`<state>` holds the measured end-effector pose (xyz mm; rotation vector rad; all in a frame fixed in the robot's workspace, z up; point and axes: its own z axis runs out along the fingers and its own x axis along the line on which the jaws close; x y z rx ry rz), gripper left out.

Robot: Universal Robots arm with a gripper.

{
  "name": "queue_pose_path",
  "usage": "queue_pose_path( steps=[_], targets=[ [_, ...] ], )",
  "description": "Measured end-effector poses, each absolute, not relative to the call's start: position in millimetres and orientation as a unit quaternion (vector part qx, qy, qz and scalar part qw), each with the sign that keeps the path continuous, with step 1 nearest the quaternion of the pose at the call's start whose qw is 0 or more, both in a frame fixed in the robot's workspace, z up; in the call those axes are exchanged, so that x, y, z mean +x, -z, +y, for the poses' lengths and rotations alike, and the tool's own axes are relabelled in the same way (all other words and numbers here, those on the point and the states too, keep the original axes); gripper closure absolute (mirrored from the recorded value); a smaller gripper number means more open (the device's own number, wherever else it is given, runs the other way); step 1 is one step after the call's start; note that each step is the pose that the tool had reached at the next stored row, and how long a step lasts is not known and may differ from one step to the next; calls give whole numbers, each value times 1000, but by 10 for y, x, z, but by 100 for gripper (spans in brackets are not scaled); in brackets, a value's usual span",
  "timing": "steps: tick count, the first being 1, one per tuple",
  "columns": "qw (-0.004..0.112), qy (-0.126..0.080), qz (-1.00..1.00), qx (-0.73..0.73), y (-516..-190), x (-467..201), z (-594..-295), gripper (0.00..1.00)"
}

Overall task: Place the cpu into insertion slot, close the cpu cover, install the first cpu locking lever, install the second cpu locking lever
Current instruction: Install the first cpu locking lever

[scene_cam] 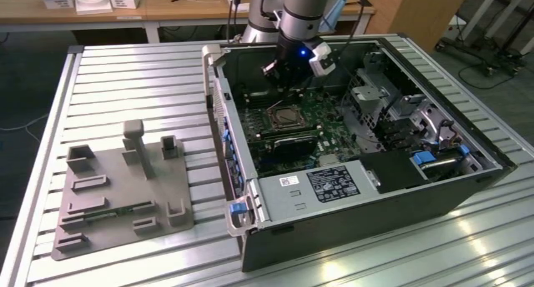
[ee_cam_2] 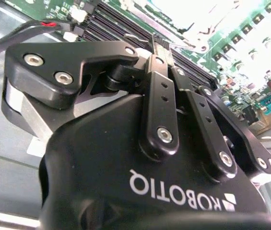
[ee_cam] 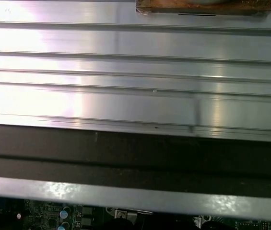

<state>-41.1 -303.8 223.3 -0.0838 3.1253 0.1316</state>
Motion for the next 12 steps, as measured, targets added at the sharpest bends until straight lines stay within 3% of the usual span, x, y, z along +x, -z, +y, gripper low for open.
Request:
queue_pose_path(
  steps=[12],
  targets=[
    [6, -42, 999, -27, -2210, -346, -3036, 90]
  ],
)
